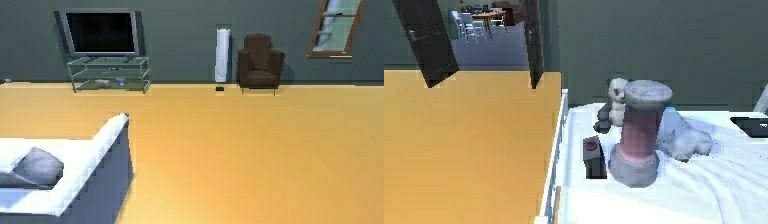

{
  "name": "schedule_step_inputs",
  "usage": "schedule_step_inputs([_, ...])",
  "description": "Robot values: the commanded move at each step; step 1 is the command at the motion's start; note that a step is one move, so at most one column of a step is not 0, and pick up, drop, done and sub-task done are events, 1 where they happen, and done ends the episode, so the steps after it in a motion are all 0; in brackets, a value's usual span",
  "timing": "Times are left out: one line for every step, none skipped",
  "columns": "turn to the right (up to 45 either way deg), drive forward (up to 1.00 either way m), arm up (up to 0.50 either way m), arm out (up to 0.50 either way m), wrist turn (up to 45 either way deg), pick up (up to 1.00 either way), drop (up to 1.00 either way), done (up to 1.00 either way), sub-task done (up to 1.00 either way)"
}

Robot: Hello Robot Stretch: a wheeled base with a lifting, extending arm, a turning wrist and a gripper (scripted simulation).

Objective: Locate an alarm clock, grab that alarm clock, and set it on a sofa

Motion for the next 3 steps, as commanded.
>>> schedule_step_inputs([12.0, 0.0, 0.0, 0.0, 0.0, 0.0, 0.0, 0.0, 0.0])
schedule_step_inputs([0.0, 0.45, 0.0, 0.0, 0.0, 0.0, 0.0, 0.0, 0.0])
schedule_step_inputs([45.0, 0.0, 0.0, 0.0, 0.0, 0.0, 0.0, 0.0, 0.0])
